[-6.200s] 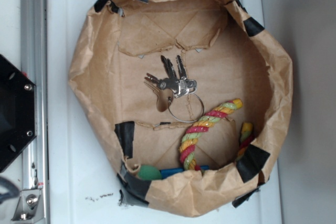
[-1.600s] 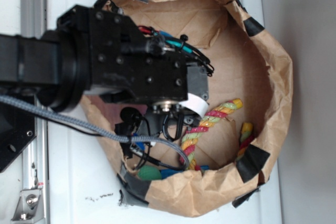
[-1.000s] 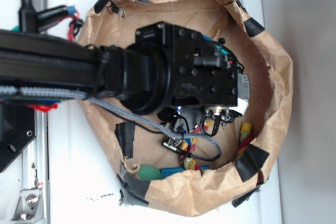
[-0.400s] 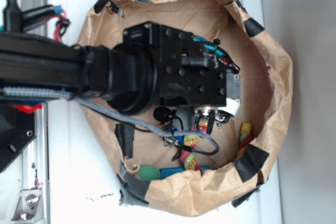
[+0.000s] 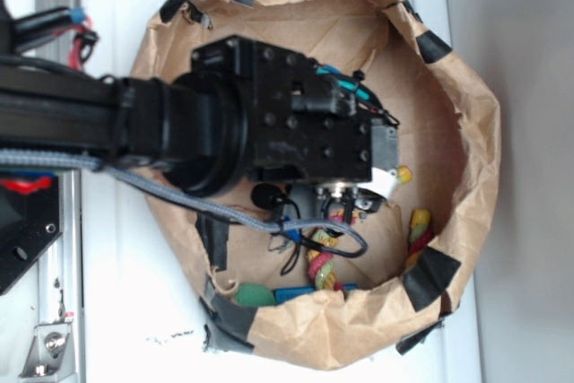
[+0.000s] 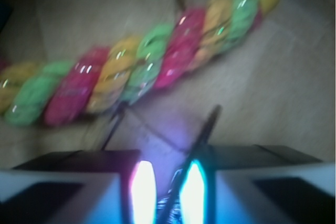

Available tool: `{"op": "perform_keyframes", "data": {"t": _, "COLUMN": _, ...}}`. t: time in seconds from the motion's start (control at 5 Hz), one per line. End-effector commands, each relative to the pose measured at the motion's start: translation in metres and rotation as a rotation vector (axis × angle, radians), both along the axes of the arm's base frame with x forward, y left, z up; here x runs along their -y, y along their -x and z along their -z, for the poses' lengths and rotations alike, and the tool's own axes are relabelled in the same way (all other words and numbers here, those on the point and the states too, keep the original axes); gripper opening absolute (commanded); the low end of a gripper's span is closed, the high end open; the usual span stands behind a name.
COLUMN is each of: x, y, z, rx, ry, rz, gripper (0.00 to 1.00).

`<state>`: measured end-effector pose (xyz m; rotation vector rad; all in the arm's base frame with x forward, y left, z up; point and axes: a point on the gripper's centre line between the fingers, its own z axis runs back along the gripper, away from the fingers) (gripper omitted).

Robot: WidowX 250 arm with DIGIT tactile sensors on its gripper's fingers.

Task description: Grab the silver keys.

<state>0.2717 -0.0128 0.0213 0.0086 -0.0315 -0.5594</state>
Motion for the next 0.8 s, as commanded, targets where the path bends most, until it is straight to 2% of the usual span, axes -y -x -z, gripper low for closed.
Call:
{"op": "perform_keyframes", "data": {"t": 0.0, "x": -0.005, "y": -0.009, "z": -0.035, "rx": 0.050, "ry": 0.041, "rz": -0.045, "gripper": 0.00}}
{"op": "perform_keyframes", "data": {"t": 0.4, "x": -0.005, "y": -0.018, "z": -0.063, "rx": 0.027, "ry": 0.071, "rz": -0.105, "gripper": 0.00}}
{"op": "perform_keyframes", "data": {"t": 0.6, "x": -0.004, "y": -0.025, "z": -0.103, "rx": -0.013, "ry": 0.085, "rz": -0.301, "gripper": 0.00}}
